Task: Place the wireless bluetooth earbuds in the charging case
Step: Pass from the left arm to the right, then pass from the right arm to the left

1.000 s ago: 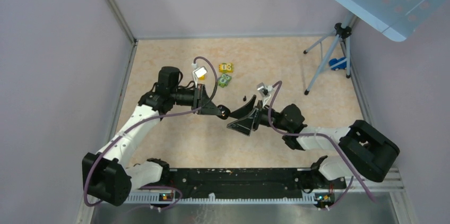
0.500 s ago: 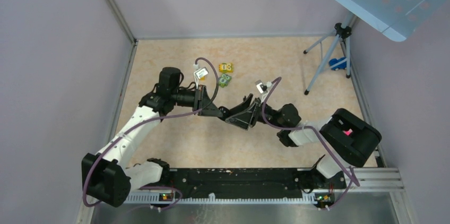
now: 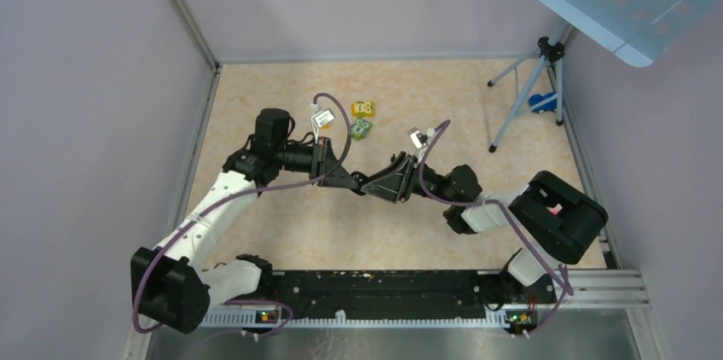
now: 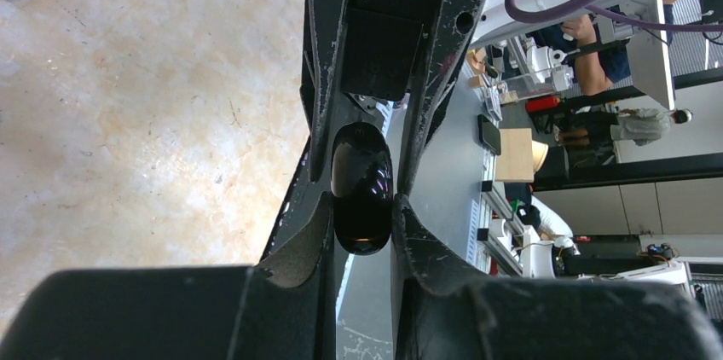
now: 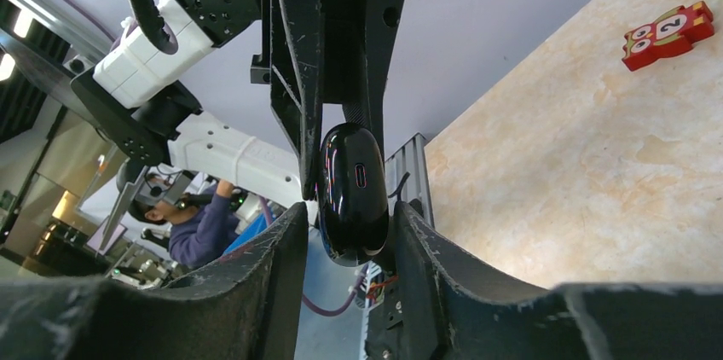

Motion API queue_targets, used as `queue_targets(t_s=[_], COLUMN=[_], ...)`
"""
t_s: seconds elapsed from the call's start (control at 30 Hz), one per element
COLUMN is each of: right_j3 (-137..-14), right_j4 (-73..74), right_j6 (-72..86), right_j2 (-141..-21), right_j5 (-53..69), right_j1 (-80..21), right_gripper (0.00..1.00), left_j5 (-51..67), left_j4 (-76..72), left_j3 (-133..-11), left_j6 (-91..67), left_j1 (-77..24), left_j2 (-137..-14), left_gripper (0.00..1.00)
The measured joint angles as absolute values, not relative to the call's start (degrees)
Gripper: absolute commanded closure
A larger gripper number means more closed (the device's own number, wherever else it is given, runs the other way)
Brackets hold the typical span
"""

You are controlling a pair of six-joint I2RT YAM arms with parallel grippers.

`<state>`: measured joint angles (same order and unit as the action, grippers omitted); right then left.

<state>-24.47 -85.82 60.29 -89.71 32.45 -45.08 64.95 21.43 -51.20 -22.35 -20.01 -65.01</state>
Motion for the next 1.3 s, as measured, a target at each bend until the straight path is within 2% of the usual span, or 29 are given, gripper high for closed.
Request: queue_targets(t_s=[0.1,0.23,0.37,0.4,0.43,0.5,0.6,0.83,1.07,1.3], right_j3=[-24.5,-24.5,-24.5,-24.5,-24.5,-24.5,-24.4,-21.6,-18.0,-17.2], right_j4=[-85.9,-85.9,-86.2,-86.4,-86.4,-86.4,-86.6,-86.7,-86.5,-86.6], right_j6=[60.7,61.1,61.7,61.8,62.0,62.3,62.8,63.7,66.0,69.1], right_j2=[-89.7,-89.7,-89.7,-89.7,-89.7,-89.7,-89.7,-89.7,-88.9,-85.8], right_j5=[32.4,32.4,32.6,32.7,32.7,32.6,31.4,26.0,18.2,8.6], right_j1=[-44.8,-44.8,-44.8,-44.8,-44.8,-44.8,-44.8,-44.7,-44.7,-45.7], right_gripper=[0.64,0.77,0.98,1.00,1.00,1.00,1.00,1.00,1.00,1.00], left_j5=[64.9,65.0,65.3,65.3,65.4,65.3,65.0,60.2,50.5,40.7], left_j4=[21.5,21.5,21.5,21.5,21.4,21.4,21.4,23.4,23.5,19.1], left_j3=[-51.2,-51.2,-51.2,-51.2,-51.2,-51.2,-51.2,-51.7,-51.8,-46.3], left_j6=[-22.3,-22.3,-22.3,-22.3,-22.3,-22.3,-22.4,-22.0,-23.3,-27.9], left_j1=[-20.0,-20.0,-20.0,-20.1,-20.1,-20.1,-20.1,-20.1,-20.1,-20.0], left_j2=[-65.0,-64.8,-64.2,-64.2,-64.2,-64.2,-63.8,-61.8,-57.7,-52.7], left_gripper=[1.00,1.00,0.98,0.89,0.73,0.33,0.03,0.01,0.01,0.01])
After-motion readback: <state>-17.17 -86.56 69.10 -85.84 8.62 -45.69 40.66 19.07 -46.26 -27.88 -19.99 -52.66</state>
